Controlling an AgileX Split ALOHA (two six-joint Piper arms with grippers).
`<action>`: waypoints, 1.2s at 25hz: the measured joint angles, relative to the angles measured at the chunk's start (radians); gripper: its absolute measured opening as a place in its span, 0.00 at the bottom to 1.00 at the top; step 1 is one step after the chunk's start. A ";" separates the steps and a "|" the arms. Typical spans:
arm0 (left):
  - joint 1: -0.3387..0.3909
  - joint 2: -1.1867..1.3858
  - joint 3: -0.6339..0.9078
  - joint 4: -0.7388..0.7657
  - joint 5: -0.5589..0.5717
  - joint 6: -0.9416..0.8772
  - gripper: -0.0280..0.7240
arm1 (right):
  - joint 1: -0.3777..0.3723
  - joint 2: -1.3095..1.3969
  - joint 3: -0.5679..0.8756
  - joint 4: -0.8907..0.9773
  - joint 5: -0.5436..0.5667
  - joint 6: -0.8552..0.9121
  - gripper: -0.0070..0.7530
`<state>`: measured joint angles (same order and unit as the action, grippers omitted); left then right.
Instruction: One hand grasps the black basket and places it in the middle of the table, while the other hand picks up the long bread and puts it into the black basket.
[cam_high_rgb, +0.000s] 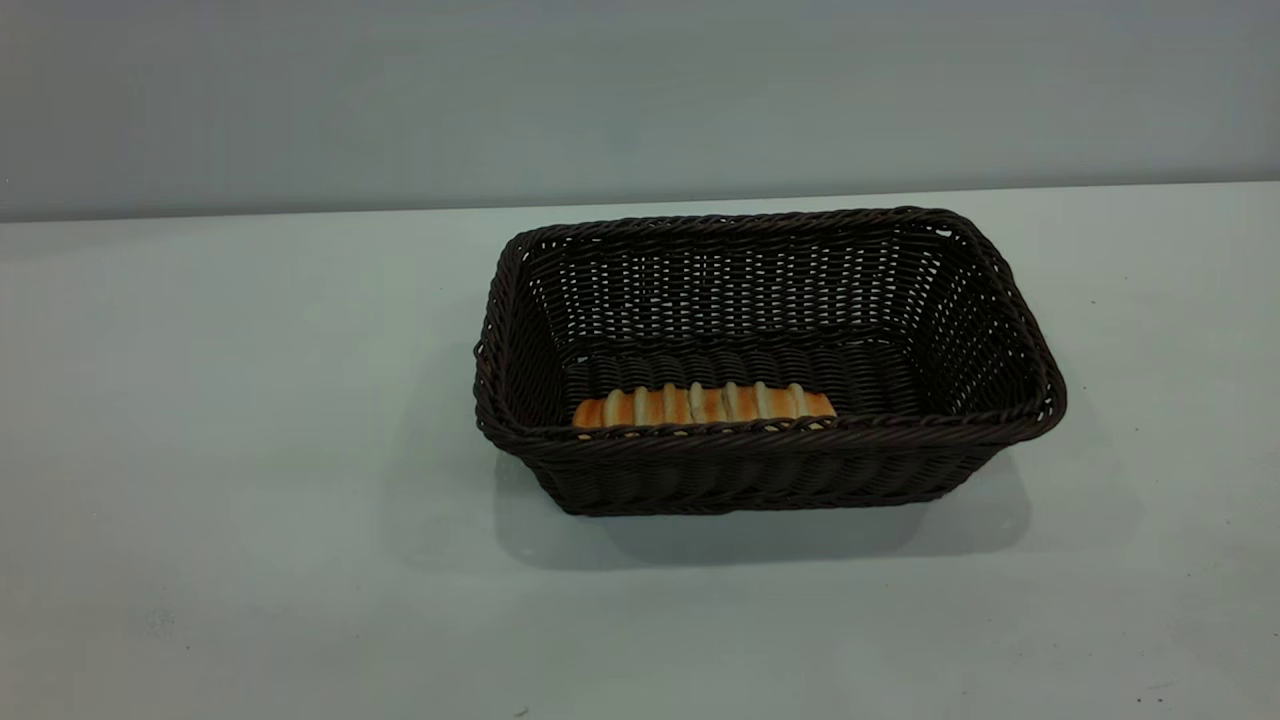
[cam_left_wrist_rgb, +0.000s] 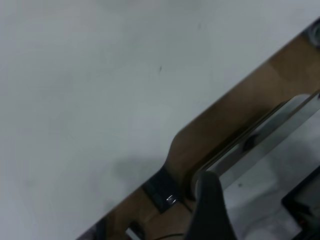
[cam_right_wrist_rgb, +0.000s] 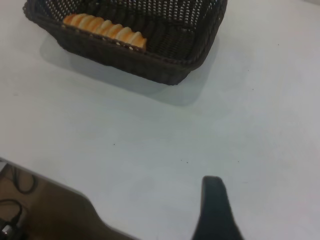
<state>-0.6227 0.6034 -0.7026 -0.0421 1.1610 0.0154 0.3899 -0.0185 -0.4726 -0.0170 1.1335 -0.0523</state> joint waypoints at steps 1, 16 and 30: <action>0.000 -0.033 0.041 0.011 0.000 -0.001 0.82 | 0.000 0.000 0.000 0.000 0.000 0.000 0.71; 0.000 -0.328 0.216 0.042 -0.045 -0.032 0.82 | -0.223 0.000 0.000 0.000 0.000 0.000 0.71; 0.467 -0.452 0.216 0.042 -0.045 -0.033 0.82 | -0.341 0.000 0.000 0.000 0.000 0.000 0.71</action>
<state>-0.1561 0.1511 -0.4863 0.0000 1.1158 -0.0181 0.0488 -0.0185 -0.4726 -0.0170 1.1335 -0.0521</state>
